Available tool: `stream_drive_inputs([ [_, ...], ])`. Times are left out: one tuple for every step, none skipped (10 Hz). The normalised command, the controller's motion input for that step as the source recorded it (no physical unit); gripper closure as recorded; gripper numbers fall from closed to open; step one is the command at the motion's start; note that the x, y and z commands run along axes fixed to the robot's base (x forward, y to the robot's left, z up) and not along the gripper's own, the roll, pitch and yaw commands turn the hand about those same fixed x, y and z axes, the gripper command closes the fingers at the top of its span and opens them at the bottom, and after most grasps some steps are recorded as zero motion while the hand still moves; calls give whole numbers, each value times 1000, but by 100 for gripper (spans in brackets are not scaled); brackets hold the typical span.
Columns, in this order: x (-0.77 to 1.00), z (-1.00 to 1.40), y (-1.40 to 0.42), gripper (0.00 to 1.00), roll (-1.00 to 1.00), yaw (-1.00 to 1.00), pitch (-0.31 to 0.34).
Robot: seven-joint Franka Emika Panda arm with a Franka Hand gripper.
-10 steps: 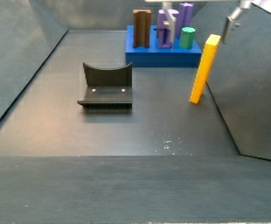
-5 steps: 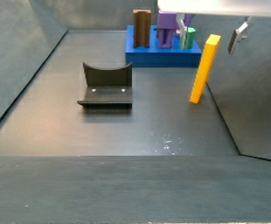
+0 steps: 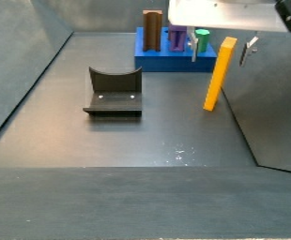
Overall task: Pick up the double-square object. Move up. Move to above the board. Insert the double-square object.
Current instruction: Pick up the double-square object.
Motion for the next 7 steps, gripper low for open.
stream_drive_inputs([
  [-160, -211, -83, 0, 14, -229, 11],
  [-194, -143, -54, 0, 0, -120, -41],
  [-171, -209, -103, 0, 3, 0, -21],
  [-154, -83, 0, 0, 0, 0, -41],
  [-3, 0, 0, 0, 0, 0, -9],
  [0, 0, 0, 0, 0, 0, 0],
  [0, 0, 0, 100, 0, 0, 0],
])
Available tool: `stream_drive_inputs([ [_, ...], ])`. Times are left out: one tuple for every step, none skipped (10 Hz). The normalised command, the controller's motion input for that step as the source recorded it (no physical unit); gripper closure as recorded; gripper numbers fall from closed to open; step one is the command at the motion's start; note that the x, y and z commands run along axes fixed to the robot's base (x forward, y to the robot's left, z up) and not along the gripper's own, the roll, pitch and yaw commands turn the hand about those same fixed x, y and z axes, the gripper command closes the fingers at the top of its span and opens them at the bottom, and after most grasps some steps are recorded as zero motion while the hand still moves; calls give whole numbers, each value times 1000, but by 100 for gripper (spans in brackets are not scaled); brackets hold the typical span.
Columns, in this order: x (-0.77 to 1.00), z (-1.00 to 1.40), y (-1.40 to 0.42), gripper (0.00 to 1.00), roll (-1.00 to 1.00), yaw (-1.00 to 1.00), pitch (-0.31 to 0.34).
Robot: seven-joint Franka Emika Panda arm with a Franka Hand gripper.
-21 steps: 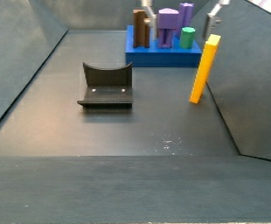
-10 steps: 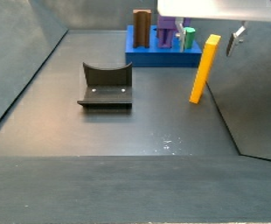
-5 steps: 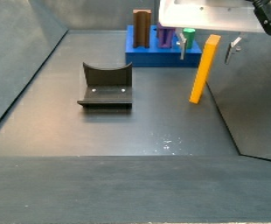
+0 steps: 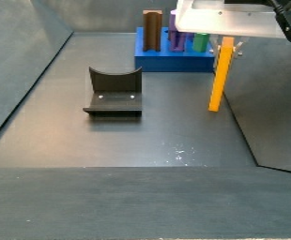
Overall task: Pick up the double-square object. Move up. Move to above the board. Insert the double-square object.
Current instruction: Pick up the double-square object.
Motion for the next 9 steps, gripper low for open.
stream_drive_inputs([
  [0, 0, 0, 100, 0, 0, 0],
  [0, 0, 0, 100, 0, 0, 0],
  [0, 0, 0, 100, 0, 0, 0],
  [0, 0, 0, 100, 0, 0, 0],
  [0, 0, 0, 100, 0, 0, 0],
  [0, 0, 0, 100, 0, 0, 0],
  [0, 0, 0, 100, 0, 0, 0],
  [0, 0, 0, 100, 0, 0, 0],
  [0, 0, 0, 100, 0, 0, 0],
])
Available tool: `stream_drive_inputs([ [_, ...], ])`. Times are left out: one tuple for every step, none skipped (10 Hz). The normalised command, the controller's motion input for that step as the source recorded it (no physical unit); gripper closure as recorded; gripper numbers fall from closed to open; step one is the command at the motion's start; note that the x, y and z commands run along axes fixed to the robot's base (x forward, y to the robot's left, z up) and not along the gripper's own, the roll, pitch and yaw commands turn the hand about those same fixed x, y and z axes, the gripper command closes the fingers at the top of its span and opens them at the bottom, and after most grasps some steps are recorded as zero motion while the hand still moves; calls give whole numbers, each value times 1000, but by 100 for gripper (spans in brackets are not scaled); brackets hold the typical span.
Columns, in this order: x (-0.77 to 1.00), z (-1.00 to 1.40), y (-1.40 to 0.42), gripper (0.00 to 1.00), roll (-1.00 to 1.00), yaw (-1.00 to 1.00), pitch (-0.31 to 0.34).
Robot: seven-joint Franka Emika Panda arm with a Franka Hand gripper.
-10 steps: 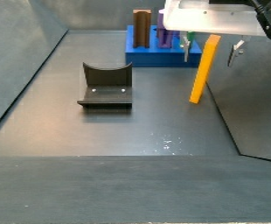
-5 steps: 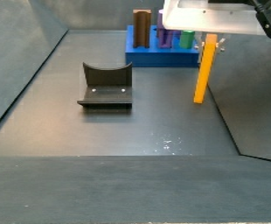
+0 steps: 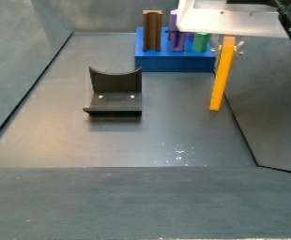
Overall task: Pick up the double-square object. Move up. Move to above the board. Insert the double-square object.
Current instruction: Pick up the double-square object, then move up, then move to above the board.
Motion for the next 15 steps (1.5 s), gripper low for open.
stream_drive_inputs([
  [0, 0, 0, 100, 0, 0, 0],
  [0, 833, 0, 100, 0, 0, 0],
  [-59, 788, 61, 100, -5, -21, 39],
  [-74, 736, 58, 100, -2, -24, 50],
  [-50, 600, 41, 100, 9, -28, 50],
  [-37, 472, 35, 100, 18, -25, 51],
  [-20, 290, 30, 100, 29, -22, 55],
  [-13, 198, 28, 100, 33, -20, 59],
  [357, 1000, -152, 100, -420, 348, -311],
  [342, 1000, -158, 100, -414, 326, -273],
  [304, 1000, -146, 100, -349, 245, -174],
  [274, 1000, -129, 100, -256, 143, -50],
  [265, 1000, -124, 100, -217, 107, 1],
  [244, 1000, -111, 100, -153, 66, 65],
  [226, 1000, -106, 100, -116, 51, 76],
])
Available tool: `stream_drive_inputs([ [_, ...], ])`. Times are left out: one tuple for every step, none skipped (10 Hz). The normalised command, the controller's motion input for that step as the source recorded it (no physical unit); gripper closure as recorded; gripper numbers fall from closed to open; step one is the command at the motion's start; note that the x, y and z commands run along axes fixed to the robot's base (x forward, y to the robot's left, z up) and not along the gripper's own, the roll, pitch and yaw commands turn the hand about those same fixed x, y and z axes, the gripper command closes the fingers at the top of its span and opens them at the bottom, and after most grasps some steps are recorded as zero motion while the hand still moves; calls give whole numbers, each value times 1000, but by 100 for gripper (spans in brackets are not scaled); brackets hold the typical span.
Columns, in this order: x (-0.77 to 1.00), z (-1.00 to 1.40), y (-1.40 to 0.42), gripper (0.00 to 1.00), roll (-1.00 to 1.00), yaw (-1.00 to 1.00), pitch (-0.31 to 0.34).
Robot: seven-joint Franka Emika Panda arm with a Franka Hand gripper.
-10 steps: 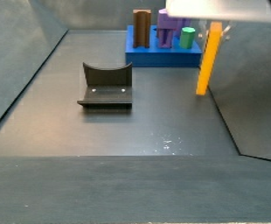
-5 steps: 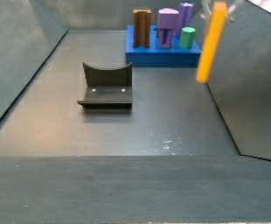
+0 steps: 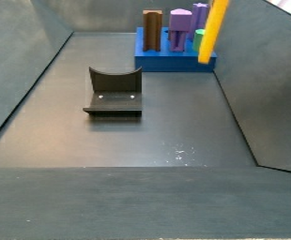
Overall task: Pick up the double-square object. Move up. Move to above the board. Insert the double-square object.
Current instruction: Move to above the board.
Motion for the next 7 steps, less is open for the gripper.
stream_drive_inputs([
  [202, 1000, -101, 100, -95, 40, 79],
  [177, 1000, -92, 100, -84, 30, 73],
  [144, 1000, -79, 100, -72, 19, 69],
  [101, 841, -62, 100, -62, 18, 68],
  [64, 681, -42, 100, -54, 16, 70],
  [31, 474, -20, 100, -43, 12, 68],
  [17, 320, -16, 100, -33, 12, 67],
])
